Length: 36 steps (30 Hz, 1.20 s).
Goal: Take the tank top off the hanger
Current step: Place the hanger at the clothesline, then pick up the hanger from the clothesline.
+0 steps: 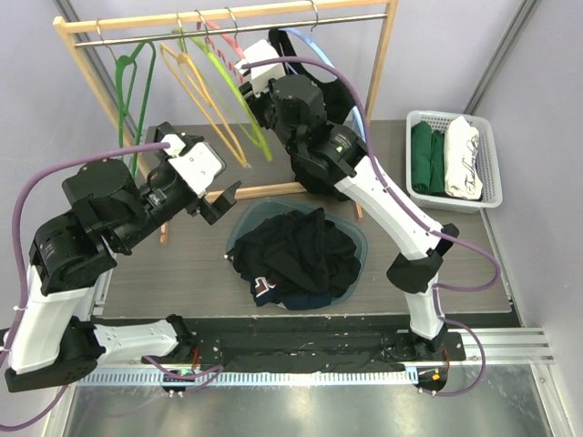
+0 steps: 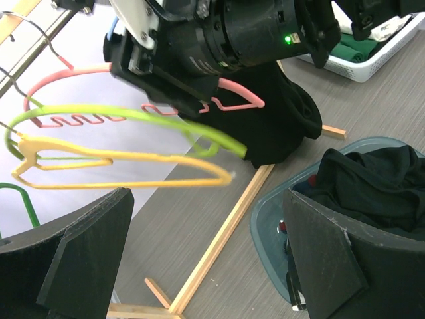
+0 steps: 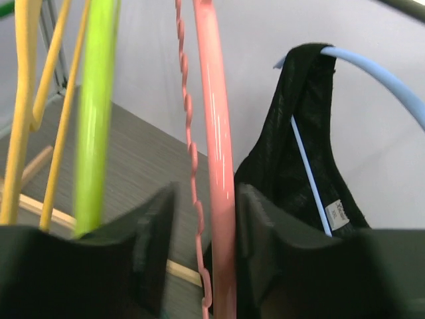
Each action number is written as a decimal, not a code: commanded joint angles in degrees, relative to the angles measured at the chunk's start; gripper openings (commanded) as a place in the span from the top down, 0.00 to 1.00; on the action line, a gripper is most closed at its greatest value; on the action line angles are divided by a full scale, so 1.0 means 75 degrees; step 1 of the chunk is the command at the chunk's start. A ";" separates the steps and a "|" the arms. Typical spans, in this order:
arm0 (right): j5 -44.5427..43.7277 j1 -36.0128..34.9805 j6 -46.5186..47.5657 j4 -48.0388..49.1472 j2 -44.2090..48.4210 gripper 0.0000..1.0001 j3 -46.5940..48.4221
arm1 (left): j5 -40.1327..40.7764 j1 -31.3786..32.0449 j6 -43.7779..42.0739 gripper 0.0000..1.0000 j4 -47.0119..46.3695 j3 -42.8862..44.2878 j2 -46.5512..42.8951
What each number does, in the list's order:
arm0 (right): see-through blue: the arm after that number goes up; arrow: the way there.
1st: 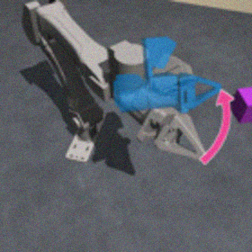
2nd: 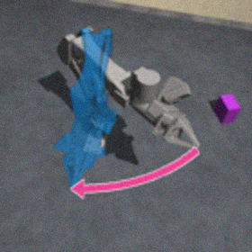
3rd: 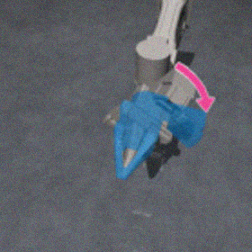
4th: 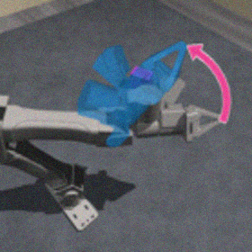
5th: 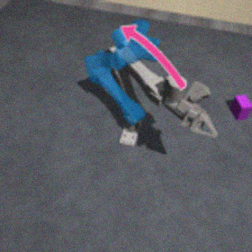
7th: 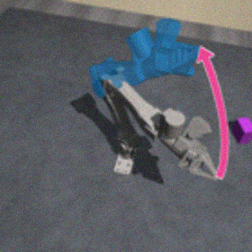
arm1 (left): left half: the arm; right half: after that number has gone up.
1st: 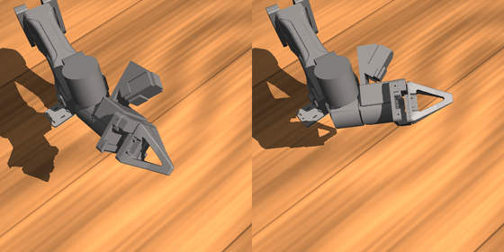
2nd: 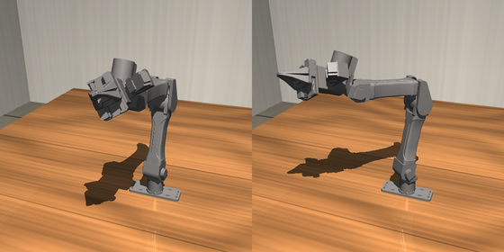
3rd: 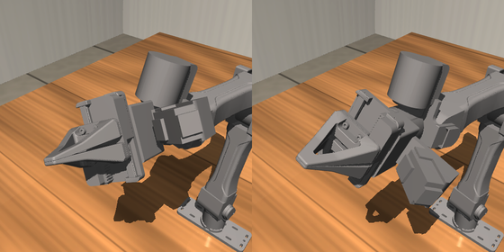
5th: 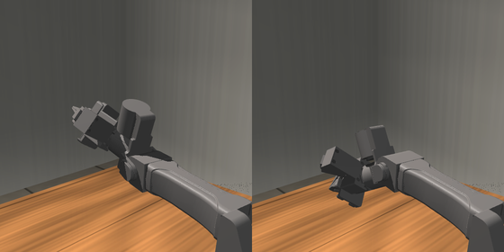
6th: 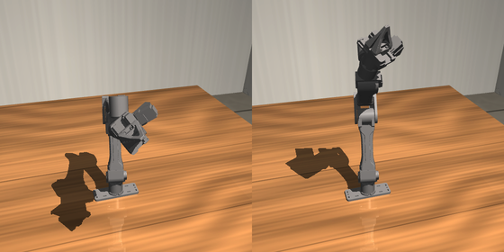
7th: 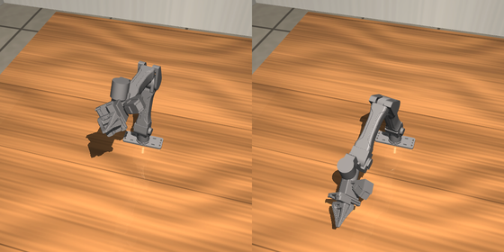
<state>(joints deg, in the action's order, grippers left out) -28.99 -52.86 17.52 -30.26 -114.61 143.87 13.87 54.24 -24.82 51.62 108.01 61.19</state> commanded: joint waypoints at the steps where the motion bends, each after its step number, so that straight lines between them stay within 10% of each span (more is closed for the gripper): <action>1: -0.0107 -0.0018 -0.0307 -0.0252 0.1123 0.39 -0.0374 | -0.0021 -0.0048 0.0086 0.00 -0.0437 0.0084 0.0068; 14: 0.0268 0.1198 -0.0707 -0.0431 0.3936 0.25 -0.2212 | -0.0068 -0.0060 0.0028 0.00 -0.0437 0.0189 0.0209; 23: 0.1205 0.2196 -0.0812 -0.0418 0.3785 0.01 -0.2683 | -0.0173 -0.0060 0.0040 0.00 -0.0331 0.0412 0.0349; 36: 0.3314 0.3157 -0.1913 -0.0453 0.3398 0.03 -0.2765 | -0.0220 -0.0060 -0.0042 0.01 -0.0320 0.0435 0.0420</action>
<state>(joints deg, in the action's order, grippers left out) -9.50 -29.69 6.63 -36.01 -90.11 122.21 12.93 54.06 -24.53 50.89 109.43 64.14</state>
